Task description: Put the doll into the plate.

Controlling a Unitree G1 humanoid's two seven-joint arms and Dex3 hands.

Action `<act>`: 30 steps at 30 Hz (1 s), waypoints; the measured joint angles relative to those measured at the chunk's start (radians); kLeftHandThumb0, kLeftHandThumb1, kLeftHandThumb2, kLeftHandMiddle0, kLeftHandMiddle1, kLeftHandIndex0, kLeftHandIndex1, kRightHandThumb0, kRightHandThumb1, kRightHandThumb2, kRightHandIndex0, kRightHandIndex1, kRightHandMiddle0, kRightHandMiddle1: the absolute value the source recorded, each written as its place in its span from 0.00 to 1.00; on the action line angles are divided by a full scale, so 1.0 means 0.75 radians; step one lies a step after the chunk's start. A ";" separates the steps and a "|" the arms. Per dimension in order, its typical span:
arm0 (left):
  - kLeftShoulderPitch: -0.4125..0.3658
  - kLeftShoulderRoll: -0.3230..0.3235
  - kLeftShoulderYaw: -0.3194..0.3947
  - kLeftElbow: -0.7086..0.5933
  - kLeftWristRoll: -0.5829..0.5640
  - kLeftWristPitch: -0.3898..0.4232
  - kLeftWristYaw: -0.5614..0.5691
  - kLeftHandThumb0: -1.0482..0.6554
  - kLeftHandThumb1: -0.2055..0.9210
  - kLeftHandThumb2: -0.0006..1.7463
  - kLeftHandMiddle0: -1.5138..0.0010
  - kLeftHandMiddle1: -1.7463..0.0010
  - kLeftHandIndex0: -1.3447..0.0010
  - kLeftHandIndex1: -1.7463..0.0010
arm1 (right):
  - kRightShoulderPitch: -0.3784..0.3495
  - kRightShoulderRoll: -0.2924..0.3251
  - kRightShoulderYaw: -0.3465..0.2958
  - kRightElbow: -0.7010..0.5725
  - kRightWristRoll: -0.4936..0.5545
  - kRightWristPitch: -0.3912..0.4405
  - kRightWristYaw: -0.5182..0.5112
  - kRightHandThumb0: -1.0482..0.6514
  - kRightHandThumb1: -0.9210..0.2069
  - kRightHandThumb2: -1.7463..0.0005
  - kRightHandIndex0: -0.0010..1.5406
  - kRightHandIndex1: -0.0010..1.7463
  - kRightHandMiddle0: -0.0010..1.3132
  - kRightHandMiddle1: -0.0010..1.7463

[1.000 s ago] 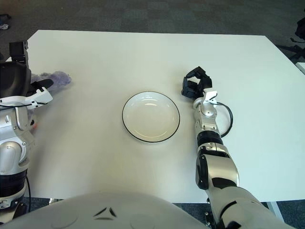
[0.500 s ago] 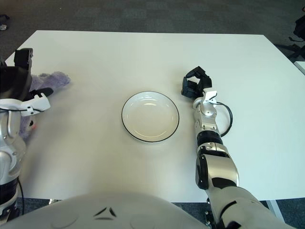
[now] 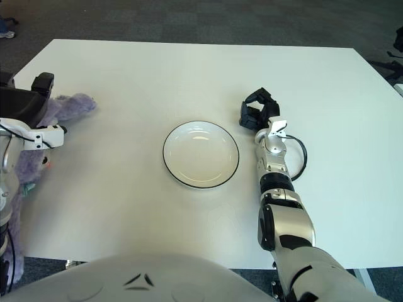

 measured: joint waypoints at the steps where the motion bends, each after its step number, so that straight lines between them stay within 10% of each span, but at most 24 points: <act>1: 0.001 0.002 0.000 0.003 -0.014 -0.008 0.001 0.09 0.97 0.21 0.98 0.00 1.00 0.94 | 0.000 0.000 -0.001 -0.001 0.001 0.000 0.001 0.34 0.48 0.29 0.80 1.00 0.43 1.00; 9: 0.002 0.014 0.001 0.026 -0.084 -0.037 0.027 0.12 0.90 0.23 1.00 0.35 1.00 0.95 | 0.004 -0.001 -0.002 -0.006 0.002 0.006 0.007 0.34 0.48 0.29 0.80 1.00 0.43 1.00; 30: 0.005 -0.068 -0.021 0.214 -0.045 0.100 0.393 0.21 0.71 0.38 1.00 0.55 1.00 1.00 | 0.017 -0.003 -0.004 -0.038 0.008 0.040 0.022 0.34 0.48 0.29 0.80 1.00 0.43 1.00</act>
